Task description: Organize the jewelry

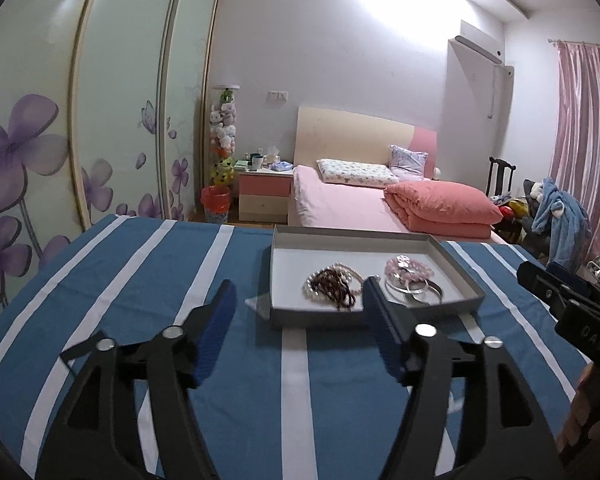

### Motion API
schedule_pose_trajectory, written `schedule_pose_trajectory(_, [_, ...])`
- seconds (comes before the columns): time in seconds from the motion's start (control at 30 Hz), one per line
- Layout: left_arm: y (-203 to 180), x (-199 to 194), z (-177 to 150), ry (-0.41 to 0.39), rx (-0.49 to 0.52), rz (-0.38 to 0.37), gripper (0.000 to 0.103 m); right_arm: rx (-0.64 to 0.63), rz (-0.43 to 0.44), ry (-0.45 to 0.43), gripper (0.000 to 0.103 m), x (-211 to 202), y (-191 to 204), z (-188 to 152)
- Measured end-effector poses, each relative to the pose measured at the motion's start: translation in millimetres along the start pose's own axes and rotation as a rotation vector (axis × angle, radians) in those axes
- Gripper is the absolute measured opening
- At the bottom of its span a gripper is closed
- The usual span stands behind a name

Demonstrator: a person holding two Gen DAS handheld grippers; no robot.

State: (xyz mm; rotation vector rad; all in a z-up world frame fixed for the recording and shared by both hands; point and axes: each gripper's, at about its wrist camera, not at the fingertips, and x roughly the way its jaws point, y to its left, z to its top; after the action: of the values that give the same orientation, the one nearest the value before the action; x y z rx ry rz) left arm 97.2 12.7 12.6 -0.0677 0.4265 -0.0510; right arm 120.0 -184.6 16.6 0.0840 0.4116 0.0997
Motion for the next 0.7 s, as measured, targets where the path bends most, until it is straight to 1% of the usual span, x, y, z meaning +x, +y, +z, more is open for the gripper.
schedule_pose_trajectory(0.07, [-1, -8, -6, -0.007, 0.007, 0.006, 0.076, -0.006, 0.001, -0.003, 0.078, -11, 2, -6])
schedule_pose_trajectory(0.13, [-1, -16, -14, -0.011, 0.01, 0.005, 0.084, -0.007, 0.001, -0.006, 0.087, -20, 3, -11])
schedule_pose_trajectory(0.2, [-1, -22, -18, -0.014, 0.006, 0.01, 0.09, 0.002, 0.005, -0.007, 0.093, -28, 1, -15])
schedule_pose_trajectory(0.27, [-2, -28, -23, -0.018, 0.001, 0.009, 0.094, 0.015, 0.007, -0.01, 0.098, -34, -1, -20])
schedule_pose_trajectory(0.4, [-5, -38, -29, -0.037, 0.007, 0.018, 0.101, 0.02, -0.021, -0.022, 0.099, -46, -5, -27])
schedule_pose_trajectory(0.6, [-14, -46, -37, -0.054, 0.048, 0.034, 0.101, 0.013, -0.046, -0.029, 0.099, -53, -8, -36])
schedule_pose_trajectory(0.7, [-17, -48, -40, -0.055, 0.058, 0.04, 0.101, 0.009, -0.042, -0.039, 0.099, -56, -10, -42])
